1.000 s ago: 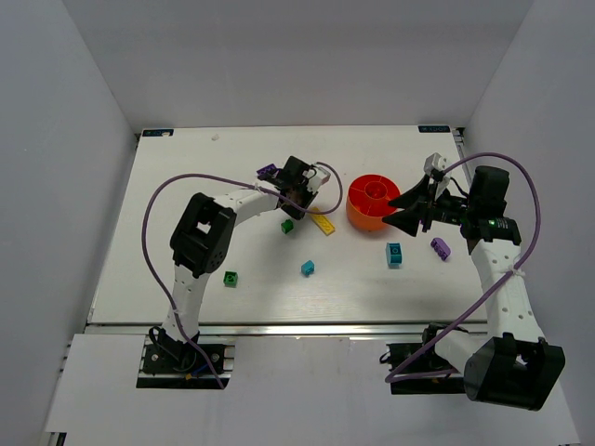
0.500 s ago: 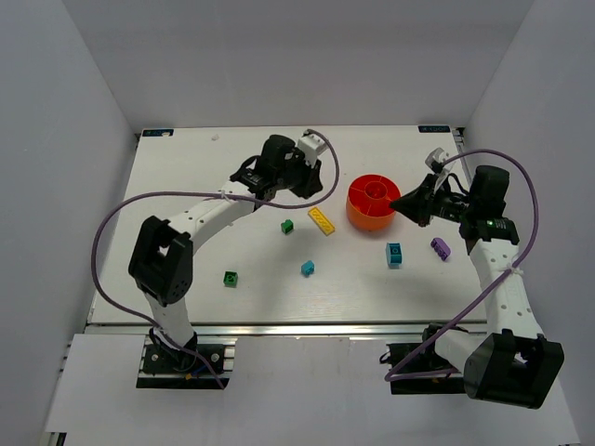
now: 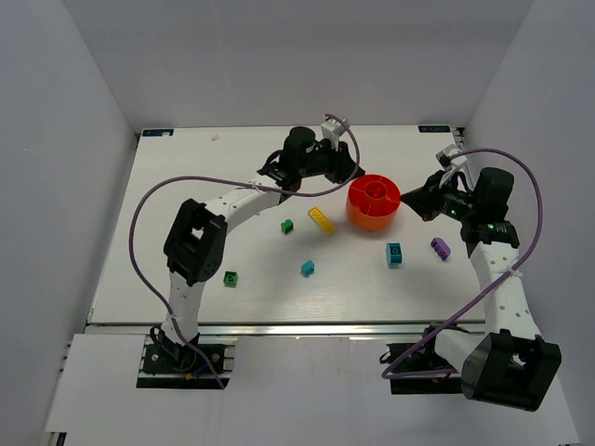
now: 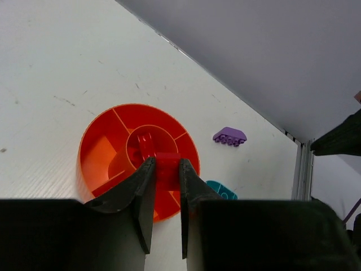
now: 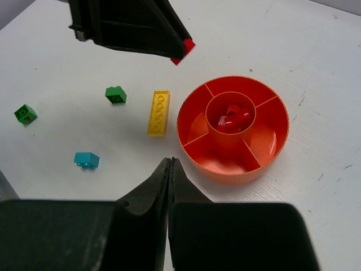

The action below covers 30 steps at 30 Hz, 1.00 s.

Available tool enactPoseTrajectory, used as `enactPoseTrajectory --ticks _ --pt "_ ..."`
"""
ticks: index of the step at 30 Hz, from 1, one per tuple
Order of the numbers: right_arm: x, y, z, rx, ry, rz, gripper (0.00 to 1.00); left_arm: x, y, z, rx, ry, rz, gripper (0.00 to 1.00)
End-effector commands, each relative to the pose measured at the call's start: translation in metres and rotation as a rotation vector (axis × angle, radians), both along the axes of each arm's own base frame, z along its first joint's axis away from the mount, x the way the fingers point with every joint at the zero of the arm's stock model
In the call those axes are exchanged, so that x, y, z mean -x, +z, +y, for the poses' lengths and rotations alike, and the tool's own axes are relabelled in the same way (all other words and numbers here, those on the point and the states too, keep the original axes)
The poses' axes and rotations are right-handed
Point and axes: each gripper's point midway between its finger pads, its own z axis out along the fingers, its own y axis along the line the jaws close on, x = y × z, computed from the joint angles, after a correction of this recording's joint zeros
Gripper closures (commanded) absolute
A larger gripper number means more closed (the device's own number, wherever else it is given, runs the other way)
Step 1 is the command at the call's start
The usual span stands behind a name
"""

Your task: Sort the legos into containers by color

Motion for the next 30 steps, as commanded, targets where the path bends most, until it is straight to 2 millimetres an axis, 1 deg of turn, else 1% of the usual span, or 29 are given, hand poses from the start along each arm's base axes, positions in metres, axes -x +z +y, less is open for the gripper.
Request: enactPoseTrajectory --ticks 1,2,3,5,7,8,9,10,11,12,13,15,16,17,18,19,21,22,26,28,30 --pt "-0.003 0.012 -0.002 -0.004 -0.013 -0.05 1.0 0.005 0.036 -0.023 0.093 -0.041 -0.026 0.77" --pt "-0.002 0.013 -0.003 -0.003 -0.012 -0.052 1.0 0.002 0.043 -0.025 0.1 -0.039 -0.039 0.77" --pt "-0.002 0.012 -0.004 -0.004 -0.016 -0.05 1.0 0.001 0.031 -0.031 0.083 -0.037 -0.021 0.77" --pt "-0.002 0.013 -0.004 -0.002 -0.017 -0.053 1.0 -0.003 0.03 -0.034 0.084 -0.032 -0.021 0.75" --pt "-0.002 0.013 -0.004 -0.001 -0.016 -0.054 1.0 -0.003 0.021 -0.039 0.076 -0.031 -0.006 0.74" --pt "-0.001 0.014 -0.004 -0.003 -0.01 -0.056 1.0 0.0 0.021 -0.044 0.075 -0.036 -0.006 0.73" --pt "-0.001 0.014 -0.003 -0.002 -0.007 -0.058 1.0 -0.002 0.02 -0.044 0.072 -0.031 -0.003 0.72" --pt "-0.001 0.013 -0.003 -0.003 -0.006 -0.056 1.0 0.0 0.013 -0.049 0.062 -0.033 0.007 0.71" --pt "0.0 0.014 -0.003 -0.004 -0.003 -0.057 0.99 -0.001 0.009 -0.05 0.056 -0.031 0.014 0.71" --pt "0.0 0.014 -0.003 -0.005 -0.004 -0.056 0.99 -0.003 0.01 -0.05 0.051 -0.025 0.015 0.69" --pt "0.0 0.014 -0.003 -0.004 -0.002 -0.057 0.98 -0.001 0.003 -0.056 0.039 -0.029 0.02 0.68" --pt "0.0 0.015 -0.003 -0.005 0.0 -0.06 0.97 -0.005 -0.002 -0.056 0.025 -0.013 0.03 0.65" --pt "0.0 0.015 -0.002 -0.005 0.002 -0.06 0.97 -0.007 -0.002 -0.057 0.024 -0.007 0.029 0.62" --pt "0.001 0.015 -0.002 -0.007 0.005 -0.061 0.96 -0.01 -0.008 -0.058 0.015 0.0 0.035 0.61" --pt "0.001 0.016 -0.002 -0.006 0.006 -0.064 0.96 -0.006 -0.011 -0.061 0.008 -0.004 0.043 0.6" --pt "0.001 0.015 -0.002 -0.008 0.007 -0.061 0.96 -0.008 -0.009 -0.062 0.009 -0.001 0.04 0.58" --pt "0.002 0.016 -0.002 -0.009 0.007 -0.061 0.95 -0.011 -0.018 -0.063 -0.008 0.008 0.053 0.57" --pt "0.002 0.016 -0.002 -0.01 0.007 -0.061 0.95 -0.012 -0.019 -0.063 -0.013 0.013 0.054 0.57" --pt "0.002 0.016 -0.002 -0.011 0.011 -0.061 0.95 -0.015 -0.024 -0.062 -0.025 0.028 0.057 0.55" --pt "0.002 0.016 -0.002 -0.013 0.011 -0.062 0.94 -0.014 -0.019 -0.062 -0.021 0.027 0.047 0.53" --pt "0.003 0.015 -0.002 -0.01 0.015 -0.063 0.91 -0.014 -0.009 -0.06 -0.009 0.029 0.027 0.49"
